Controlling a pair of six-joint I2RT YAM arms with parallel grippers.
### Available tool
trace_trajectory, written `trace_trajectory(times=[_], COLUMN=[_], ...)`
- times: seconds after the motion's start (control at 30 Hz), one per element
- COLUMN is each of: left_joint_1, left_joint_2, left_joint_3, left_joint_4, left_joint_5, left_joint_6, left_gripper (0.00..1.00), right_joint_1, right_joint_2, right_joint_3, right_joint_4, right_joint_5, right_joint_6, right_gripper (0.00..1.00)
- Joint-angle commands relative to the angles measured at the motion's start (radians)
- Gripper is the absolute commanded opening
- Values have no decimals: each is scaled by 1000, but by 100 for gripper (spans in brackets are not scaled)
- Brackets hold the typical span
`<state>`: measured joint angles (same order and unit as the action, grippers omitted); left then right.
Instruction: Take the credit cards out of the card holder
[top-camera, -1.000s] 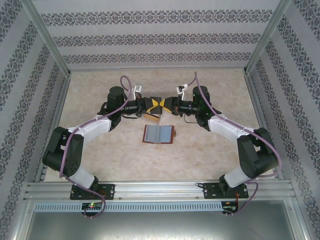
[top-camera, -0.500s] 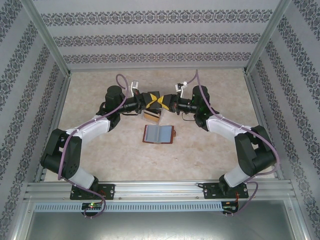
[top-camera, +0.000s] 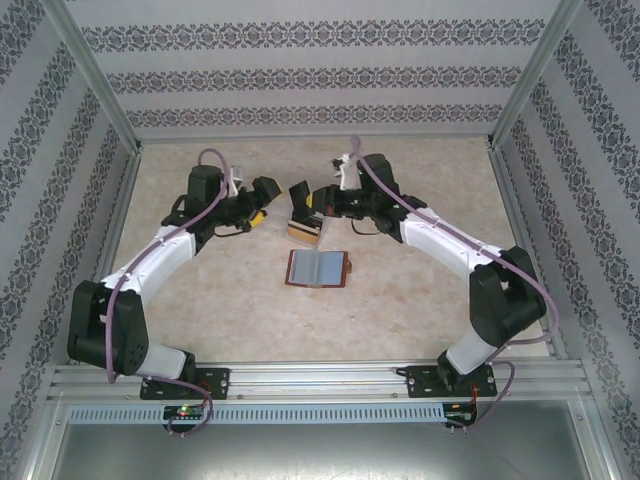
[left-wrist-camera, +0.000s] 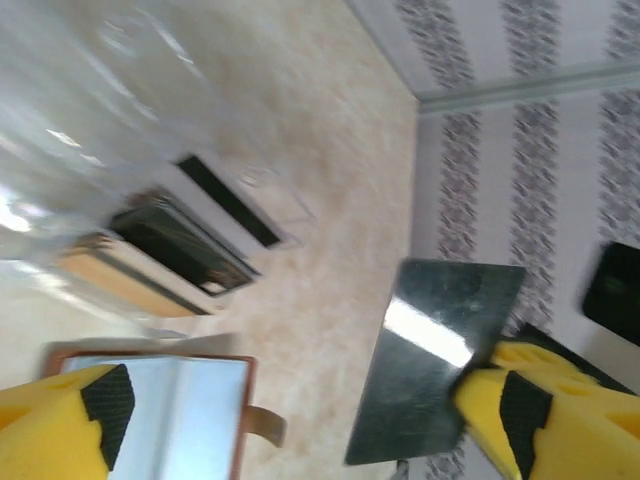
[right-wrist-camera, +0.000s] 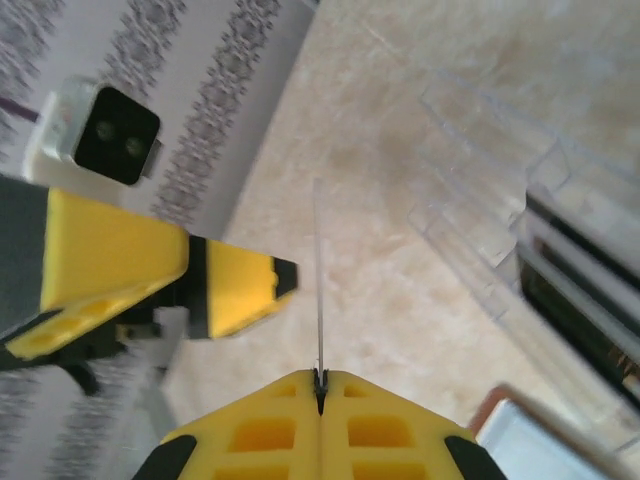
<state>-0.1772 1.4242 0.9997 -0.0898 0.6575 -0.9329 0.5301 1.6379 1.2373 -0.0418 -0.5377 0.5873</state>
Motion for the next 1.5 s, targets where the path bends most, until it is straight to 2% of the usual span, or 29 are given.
trace_trajectory(times=[0.0, 0.17, 0.3, 0.4, 0.77, 1.0, 1.47], left_joint_1=[60, 161, 221, 248, 269, 271, 271], left_joint_2=[-31, -44, -56, -62, -53, -50, -35], left_joint_3=[70, 92, 98, 98, 98, 72, 39], left_joint_4=[-321, -458, -509, -526, -558, -547, -497], left_joint_5=[-100, -119, -110, -97, -77, -65, -8], left_joint_6=[188, 261, 304, 325, 376, 373, 332], left_gripper=[99, 99, 99, 99, 99, 99, 99], right_joint_1=[38, 93, 113, 128, 129, 119, 97], right_joint_2=[54, 135, 221, 253, 389, 412, 443], right_joint_3=[120, 263, 376, 389, 530, 537, 516], right_joint_4=[-283, -437, -554, -563, -615, -617, -621], right_joint_5=[188, 289, 363, 365, 442, 481, 465], right_joint_6=[-356, -635, -754, -860, -1007, -1023, -1009], right_gripper=[0, 0, 0, 0, 0, 0, 0])
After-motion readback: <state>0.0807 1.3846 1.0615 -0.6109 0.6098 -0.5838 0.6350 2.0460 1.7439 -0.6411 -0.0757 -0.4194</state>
